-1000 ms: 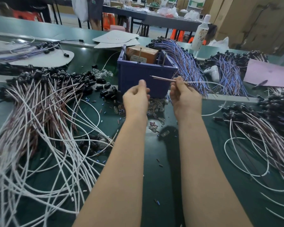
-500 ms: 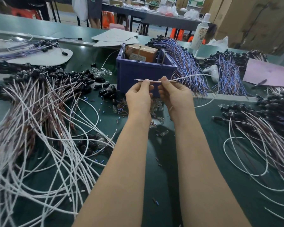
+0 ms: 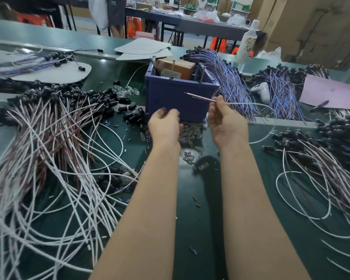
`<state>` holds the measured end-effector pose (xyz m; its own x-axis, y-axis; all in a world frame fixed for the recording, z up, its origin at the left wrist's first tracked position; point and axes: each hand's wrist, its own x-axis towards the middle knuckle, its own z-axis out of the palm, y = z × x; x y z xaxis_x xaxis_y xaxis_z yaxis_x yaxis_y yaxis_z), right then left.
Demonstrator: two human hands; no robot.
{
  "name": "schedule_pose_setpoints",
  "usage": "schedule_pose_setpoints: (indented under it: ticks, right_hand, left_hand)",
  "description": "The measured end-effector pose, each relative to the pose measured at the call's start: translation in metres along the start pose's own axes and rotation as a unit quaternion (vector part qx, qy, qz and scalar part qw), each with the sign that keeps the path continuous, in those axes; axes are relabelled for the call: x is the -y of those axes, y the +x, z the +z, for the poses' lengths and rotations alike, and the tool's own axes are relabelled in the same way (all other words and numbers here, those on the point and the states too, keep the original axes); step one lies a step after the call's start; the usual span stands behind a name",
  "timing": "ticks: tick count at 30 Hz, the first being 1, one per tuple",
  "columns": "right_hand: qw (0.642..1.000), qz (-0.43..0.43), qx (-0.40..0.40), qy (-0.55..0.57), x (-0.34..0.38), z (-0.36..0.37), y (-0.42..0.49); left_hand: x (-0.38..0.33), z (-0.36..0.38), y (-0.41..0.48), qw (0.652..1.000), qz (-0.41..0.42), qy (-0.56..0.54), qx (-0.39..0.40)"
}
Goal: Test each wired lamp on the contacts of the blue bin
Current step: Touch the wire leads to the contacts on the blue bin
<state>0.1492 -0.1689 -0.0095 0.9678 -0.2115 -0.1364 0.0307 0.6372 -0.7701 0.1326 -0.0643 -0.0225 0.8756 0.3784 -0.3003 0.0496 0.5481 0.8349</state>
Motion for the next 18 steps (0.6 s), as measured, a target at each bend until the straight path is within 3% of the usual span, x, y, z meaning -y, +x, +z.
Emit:
schedule_pose_setpoints:
  ticks: [5,8,15,18]
  right_hand:
    - [0.999,0.023,0.02,0.011,-0.006,0.008,-0.001]
    - [0.998,0.024,0.032,-0.049,-0.01,0.008,-0.002]
    - [0.963,0.035,0.075,-0.258,-0.013,0.013,-0.008]
    - [0.897,0.029,0.131,-0.42,-0.003,0.015,-0.014]
  left_hand:
    - [0.004,0.013,-0.01,0.967,0.045,0.191,0.163]
    - [0.006,0.018,-0.01,0.953,0.082,0.22,0.191]
    - [0.008,0.014,-0.002,0.975,0.131,0.138,0.118]
    - [0.003,0.012,0.002,0.981,0.133,0.121,0.068]
